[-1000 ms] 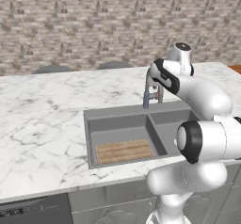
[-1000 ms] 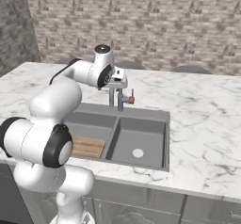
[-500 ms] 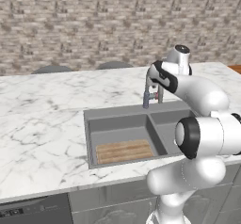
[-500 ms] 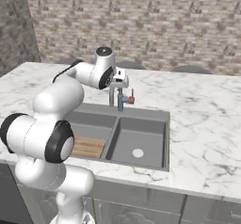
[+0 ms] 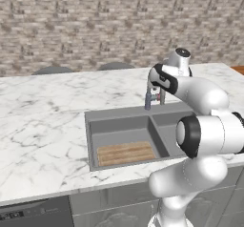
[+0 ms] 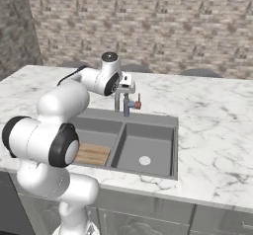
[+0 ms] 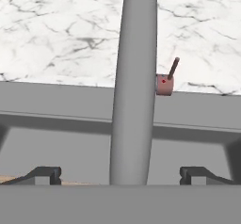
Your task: Turn on the sink faucet with hot water and rinse the cutting board for ten seconds, then turn off the faucet. Push the cutting board to reach the water if necessary.
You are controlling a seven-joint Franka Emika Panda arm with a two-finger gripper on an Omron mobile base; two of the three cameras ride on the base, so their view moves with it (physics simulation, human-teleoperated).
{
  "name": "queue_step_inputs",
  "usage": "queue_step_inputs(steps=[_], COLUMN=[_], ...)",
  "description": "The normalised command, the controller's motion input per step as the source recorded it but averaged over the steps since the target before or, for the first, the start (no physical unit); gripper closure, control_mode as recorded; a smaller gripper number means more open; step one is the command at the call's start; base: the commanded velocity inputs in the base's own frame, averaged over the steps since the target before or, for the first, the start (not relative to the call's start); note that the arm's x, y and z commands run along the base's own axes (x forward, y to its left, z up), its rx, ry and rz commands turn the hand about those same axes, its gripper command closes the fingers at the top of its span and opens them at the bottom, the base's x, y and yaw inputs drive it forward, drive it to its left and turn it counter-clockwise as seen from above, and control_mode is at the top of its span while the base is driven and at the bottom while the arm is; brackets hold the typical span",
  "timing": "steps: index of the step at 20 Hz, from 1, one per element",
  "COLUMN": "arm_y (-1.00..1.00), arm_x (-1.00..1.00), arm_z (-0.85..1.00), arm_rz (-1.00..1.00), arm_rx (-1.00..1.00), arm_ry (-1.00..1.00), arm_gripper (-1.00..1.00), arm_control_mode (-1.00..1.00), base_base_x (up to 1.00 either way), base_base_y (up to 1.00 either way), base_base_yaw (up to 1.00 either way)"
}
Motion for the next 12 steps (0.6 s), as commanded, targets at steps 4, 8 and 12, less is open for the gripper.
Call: queue_step_inputs(steps=[4,8,12], arm_y=[0.00,0.00,0.00], arm_x=[0.12,0.12,0.09], arm_z=[-0.03,-0.04,-0.07], arm_rz=[0.00,0.00,0.00], arm_rx=[0.00,0.00,0.00], arm_ry=[0.00,0.00,0.00], arm_gripper=[-1.00,-1.00,-1.00], arm_control_mode=[-1.00,-1.00,-1.00], base_base_x=[0.00,0.00,0.00], base_base_y=[0.00,0.00,0.00], base_base_yaw=[0.00,0.00,0.00])
